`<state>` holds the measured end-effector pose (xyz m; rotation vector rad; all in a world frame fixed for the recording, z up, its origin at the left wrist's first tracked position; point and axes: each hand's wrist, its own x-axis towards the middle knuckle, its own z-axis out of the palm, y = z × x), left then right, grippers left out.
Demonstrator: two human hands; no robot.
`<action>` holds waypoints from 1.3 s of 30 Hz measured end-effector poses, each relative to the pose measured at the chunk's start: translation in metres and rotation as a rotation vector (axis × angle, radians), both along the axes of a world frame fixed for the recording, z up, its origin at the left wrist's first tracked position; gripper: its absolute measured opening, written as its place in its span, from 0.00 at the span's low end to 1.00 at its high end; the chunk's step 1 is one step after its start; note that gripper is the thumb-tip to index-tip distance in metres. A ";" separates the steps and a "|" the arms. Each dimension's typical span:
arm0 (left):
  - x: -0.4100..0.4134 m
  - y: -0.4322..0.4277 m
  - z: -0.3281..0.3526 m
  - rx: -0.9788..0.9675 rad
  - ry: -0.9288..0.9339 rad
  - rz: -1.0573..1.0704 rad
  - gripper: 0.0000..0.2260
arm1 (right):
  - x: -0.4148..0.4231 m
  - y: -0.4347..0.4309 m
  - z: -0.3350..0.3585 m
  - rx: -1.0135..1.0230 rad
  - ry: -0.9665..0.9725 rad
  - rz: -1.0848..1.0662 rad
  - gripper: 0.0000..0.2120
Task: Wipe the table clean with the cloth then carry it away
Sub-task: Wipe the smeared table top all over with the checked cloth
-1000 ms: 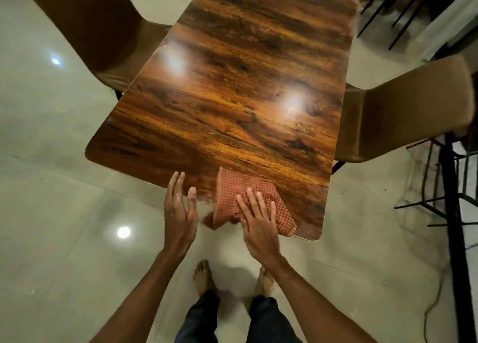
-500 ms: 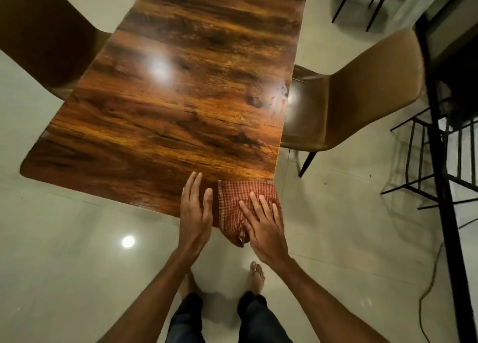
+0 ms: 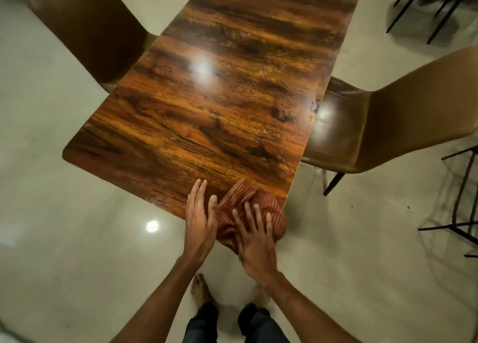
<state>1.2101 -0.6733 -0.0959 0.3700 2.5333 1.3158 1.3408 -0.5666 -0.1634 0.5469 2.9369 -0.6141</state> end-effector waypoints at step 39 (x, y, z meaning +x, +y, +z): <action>-0.318 -0.283 -0.019 0.064 -0.009 0.320 0.24 | -0.461 -0.264 0.017 0.122 -0.071 0.477 0.32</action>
